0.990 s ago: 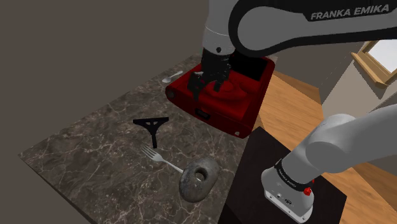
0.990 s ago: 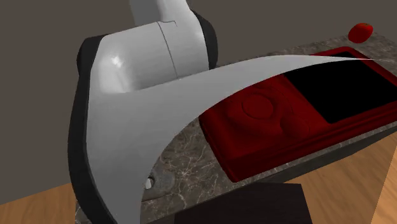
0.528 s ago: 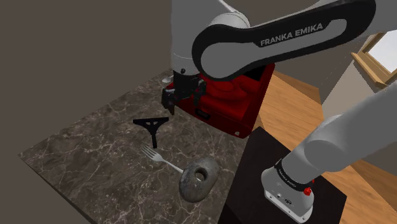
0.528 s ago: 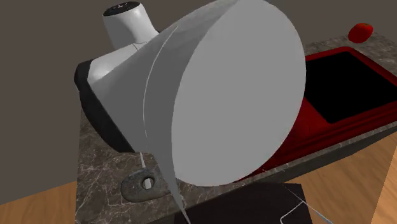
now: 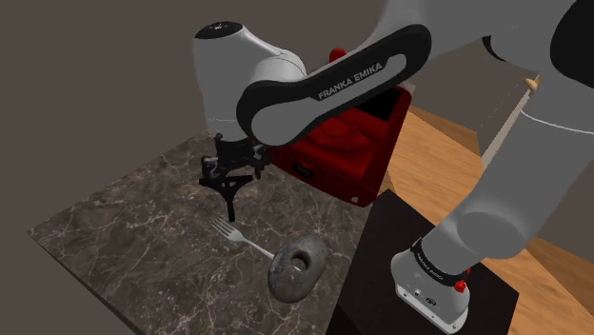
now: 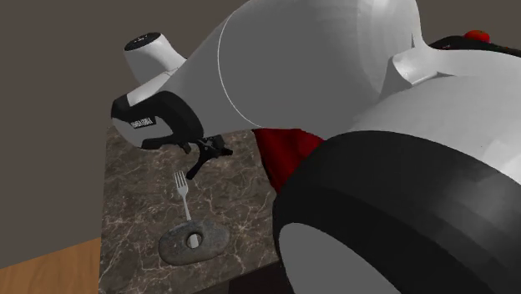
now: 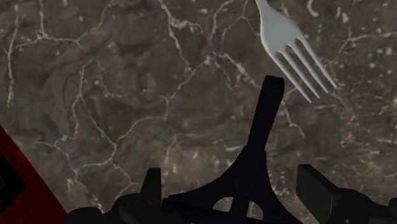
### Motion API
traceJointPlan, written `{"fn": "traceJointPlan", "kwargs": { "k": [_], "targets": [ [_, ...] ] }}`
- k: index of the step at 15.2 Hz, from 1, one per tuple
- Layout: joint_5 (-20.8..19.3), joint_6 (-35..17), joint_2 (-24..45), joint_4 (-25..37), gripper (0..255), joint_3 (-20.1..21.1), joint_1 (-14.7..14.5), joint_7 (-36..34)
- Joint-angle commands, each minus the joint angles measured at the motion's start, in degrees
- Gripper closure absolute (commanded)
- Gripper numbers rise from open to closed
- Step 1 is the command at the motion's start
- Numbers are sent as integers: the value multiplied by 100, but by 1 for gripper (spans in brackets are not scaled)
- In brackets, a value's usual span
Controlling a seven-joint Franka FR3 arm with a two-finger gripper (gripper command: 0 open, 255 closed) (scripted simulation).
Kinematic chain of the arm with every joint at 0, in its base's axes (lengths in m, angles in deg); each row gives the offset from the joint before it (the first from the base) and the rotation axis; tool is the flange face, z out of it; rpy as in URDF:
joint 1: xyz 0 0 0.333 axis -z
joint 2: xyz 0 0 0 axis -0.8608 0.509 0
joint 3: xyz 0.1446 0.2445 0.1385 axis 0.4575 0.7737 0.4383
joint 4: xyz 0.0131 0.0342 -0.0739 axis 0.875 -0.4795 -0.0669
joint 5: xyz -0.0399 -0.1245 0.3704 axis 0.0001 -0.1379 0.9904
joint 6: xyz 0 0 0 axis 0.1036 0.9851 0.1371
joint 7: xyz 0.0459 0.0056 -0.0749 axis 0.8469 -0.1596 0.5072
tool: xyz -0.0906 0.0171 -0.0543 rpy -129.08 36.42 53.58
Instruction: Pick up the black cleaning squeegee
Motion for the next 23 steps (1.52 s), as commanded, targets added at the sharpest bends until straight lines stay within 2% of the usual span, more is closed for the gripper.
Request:
{"fn": "traceJointPlan", "kwargs": {
  "k": [1,11,12,23],
  "targets": [
    [-402,54,604,422,0,-121,-259,-452],
    [-751,-365,1041,332,0,-334,-443,-712],
    [-746,-362,1035,330,255,-330,-445,-716],
    [-663,-256,936,360,255,-282,-403,-651]
  ]
}}
